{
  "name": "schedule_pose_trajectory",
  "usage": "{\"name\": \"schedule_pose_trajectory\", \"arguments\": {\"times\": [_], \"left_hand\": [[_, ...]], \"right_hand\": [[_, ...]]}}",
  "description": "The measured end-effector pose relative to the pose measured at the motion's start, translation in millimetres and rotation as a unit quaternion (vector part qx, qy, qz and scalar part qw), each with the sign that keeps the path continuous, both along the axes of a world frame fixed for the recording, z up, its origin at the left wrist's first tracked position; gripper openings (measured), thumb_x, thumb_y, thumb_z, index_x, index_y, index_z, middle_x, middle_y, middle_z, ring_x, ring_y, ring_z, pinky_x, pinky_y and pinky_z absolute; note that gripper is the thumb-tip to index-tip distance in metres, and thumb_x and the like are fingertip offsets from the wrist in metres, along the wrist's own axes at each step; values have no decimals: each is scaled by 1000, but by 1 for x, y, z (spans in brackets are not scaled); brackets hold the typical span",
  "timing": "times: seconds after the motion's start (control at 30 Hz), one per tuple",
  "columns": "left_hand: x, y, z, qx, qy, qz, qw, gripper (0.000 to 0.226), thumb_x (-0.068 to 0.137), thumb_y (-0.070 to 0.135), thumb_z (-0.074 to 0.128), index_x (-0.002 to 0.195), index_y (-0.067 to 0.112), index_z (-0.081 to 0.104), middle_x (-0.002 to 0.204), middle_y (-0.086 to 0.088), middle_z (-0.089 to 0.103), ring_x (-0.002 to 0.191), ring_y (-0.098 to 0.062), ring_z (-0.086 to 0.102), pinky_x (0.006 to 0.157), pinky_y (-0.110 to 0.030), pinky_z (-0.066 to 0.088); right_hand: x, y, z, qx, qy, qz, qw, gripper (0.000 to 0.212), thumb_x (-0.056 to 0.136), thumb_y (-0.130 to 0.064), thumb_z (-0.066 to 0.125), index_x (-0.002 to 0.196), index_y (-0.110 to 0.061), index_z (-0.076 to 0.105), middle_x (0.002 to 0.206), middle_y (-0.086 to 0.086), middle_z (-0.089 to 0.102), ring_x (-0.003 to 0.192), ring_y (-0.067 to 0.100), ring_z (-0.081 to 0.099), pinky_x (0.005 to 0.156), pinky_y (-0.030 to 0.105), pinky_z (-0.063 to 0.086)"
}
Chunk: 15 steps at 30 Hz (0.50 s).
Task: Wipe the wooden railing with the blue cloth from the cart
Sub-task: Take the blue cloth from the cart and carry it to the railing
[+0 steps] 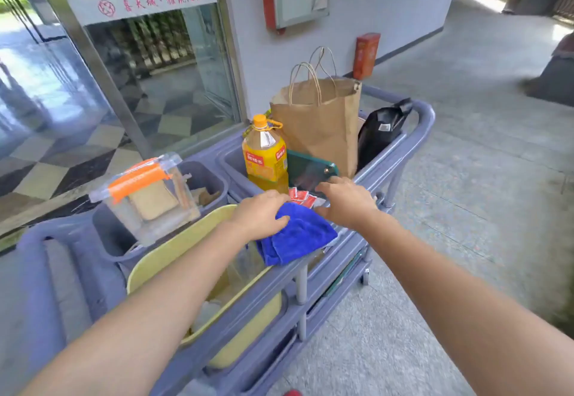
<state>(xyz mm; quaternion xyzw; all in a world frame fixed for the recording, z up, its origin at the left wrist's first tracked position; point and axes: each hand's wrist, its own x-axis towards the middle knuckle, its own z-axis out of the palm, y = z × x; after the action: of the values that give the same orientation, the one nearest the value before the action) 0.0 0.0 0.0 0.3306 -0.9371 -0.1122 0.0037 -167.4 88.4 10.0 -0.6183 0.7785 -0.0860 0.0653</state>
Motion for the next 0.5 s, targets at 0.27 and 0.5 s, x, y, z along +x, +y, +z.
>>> {"name": "schedule_pose_trajectory", "arguments": {"times": [0.27, 0.5], "left_hand": [[13, -9, -63, 47, -7, -4, 999, 59, 89, 36, 52, 141, 17, 31, 151, -11, 27, 140, -24, 21, 113, -36, 22], [19, 5, -81, 83, 93, 15, 992, 46, 86, 25, 59, 129, 15, 50, 144, -7, 39, 135, -22, 27, 108, -23, 16]], "right_hand": [[29, -10, -50, 69, -30, 22, 997, 50, 84, -37, 56, 127, -11, 46, 133, 10, 47, 125, 30, 36, 98, 44, 42], [48, 7, -81, 17, -39, -29, 999, 34, 87, -32, 51, 113, -11, 59, 125, 2, 56, 120, 22, 41, 92, 36, 45]]}}
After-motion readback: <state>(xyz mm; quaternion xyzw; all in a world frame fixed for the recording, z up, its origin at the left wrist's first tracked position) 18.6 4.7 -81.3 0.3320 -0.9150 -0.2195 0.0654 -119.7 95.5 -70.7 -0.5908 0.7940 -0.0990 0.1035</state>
